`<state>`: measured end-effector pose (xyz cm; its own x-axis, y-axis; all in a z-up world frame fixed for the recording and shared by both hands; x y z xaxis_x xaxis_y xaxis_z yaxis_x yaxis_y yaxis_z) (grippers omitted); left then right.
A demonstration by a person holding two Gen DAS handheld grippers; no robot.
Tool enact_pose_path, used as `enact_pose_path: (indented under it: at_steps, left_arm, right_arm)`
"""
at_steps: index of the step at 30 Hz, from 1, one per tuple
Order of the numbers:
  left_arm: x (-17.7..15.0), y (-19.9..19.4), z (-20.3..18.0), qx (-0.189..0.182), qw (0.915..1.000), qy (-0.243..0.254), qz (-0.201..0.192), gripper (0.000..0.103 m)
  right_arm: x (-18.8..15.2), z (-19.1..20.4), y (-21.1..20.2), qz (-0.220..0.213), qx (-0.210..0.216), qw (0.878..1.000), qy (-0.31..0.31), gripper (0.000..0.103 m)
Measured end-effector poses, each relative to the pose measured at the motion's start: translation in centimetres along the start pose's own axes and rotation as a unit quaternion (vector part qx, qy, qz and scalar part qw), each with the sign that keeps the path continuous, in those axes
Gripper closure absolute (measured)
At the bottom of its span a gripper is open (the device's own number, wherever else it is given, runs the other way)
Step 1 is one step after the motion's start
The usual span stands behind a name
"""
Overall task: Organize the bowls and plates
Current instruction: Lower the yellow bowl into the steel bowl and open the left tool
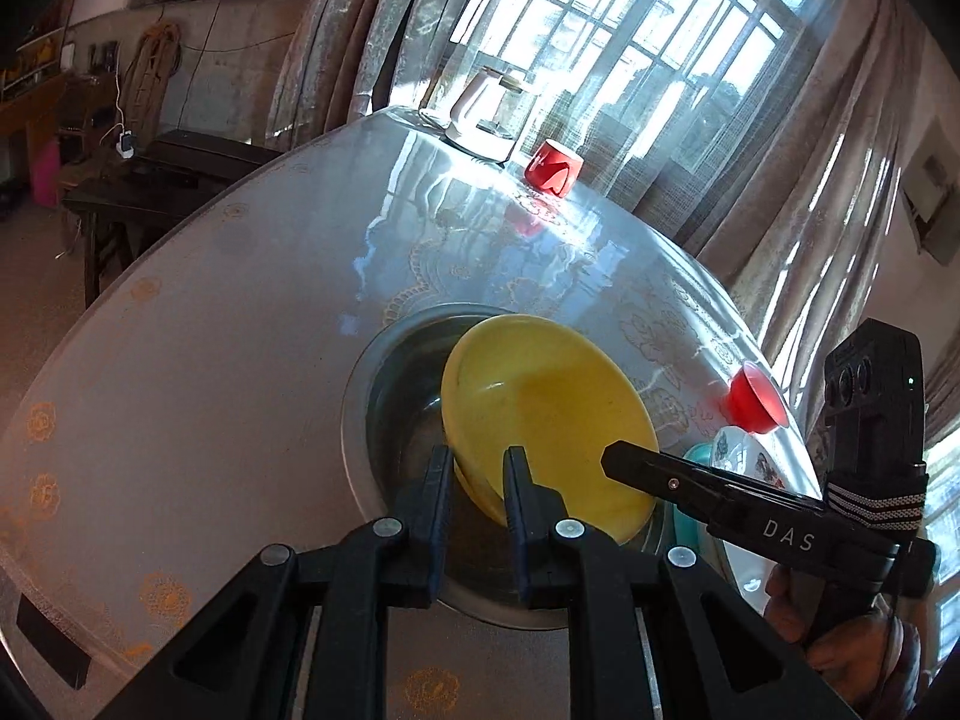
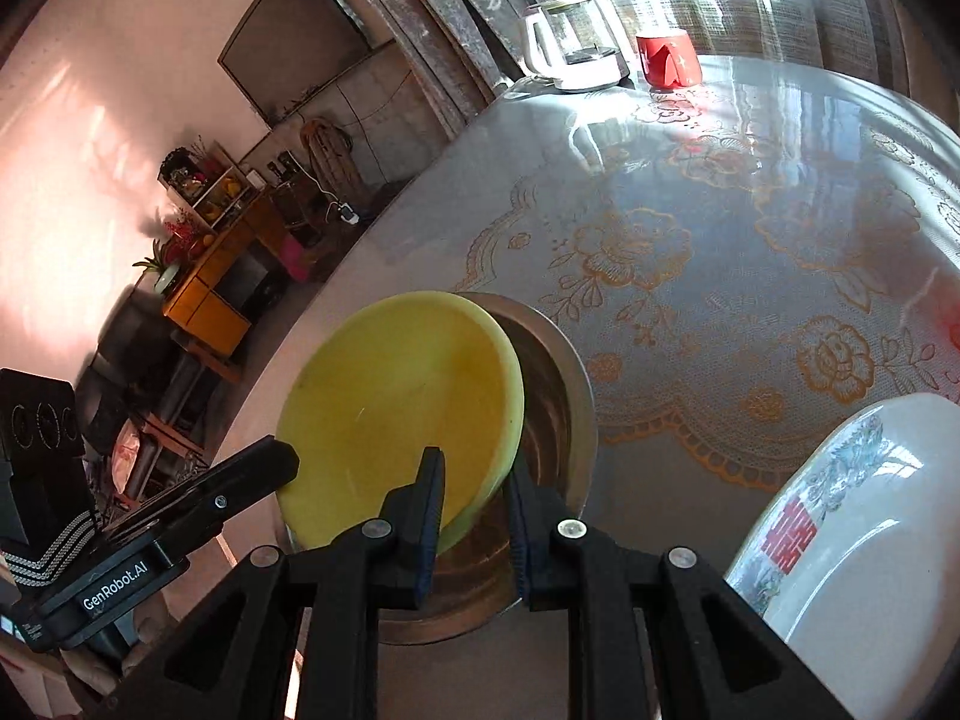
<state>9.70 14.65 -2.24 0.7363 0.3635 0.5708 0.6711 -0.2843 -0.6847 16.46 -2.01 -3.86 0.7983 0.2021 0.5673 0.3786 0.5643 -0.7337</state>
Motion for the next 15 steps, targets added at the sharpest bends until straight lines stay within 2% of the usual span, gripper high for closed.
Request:
enact_pose_path:
  at_steps: [7,15]
  left_arm:
    - [-0.5,0.6,0.6,0.005,0.9999,-0.01,0.01,0.087]
    - [-0.5,1.4,0.2,0.02,0.9997,-0.01,0.013,0.087]
  right_arm:
    - [-0.7,0.5,1.2,0.015,-0.01,1.0,-0.009,0.081]
    - [-0.4,0.5,1.1,0.008,-0.036,0.999,-0.021,0.08]
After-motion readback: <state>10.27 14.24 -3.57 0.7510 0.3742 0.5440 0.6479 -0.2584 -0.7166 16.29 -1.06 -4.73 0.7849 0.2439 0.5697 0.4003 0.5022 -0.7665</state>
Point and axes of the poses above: each gripper's, at about its wrist camera, not at the fingertips, and y roughly the way its jaws point, z to its left, x to its top, the point moved 5 cm from there along y, roughly the way its jaws point, and after that the axes turned 5 degrees about -y, right-handed, at the moved point
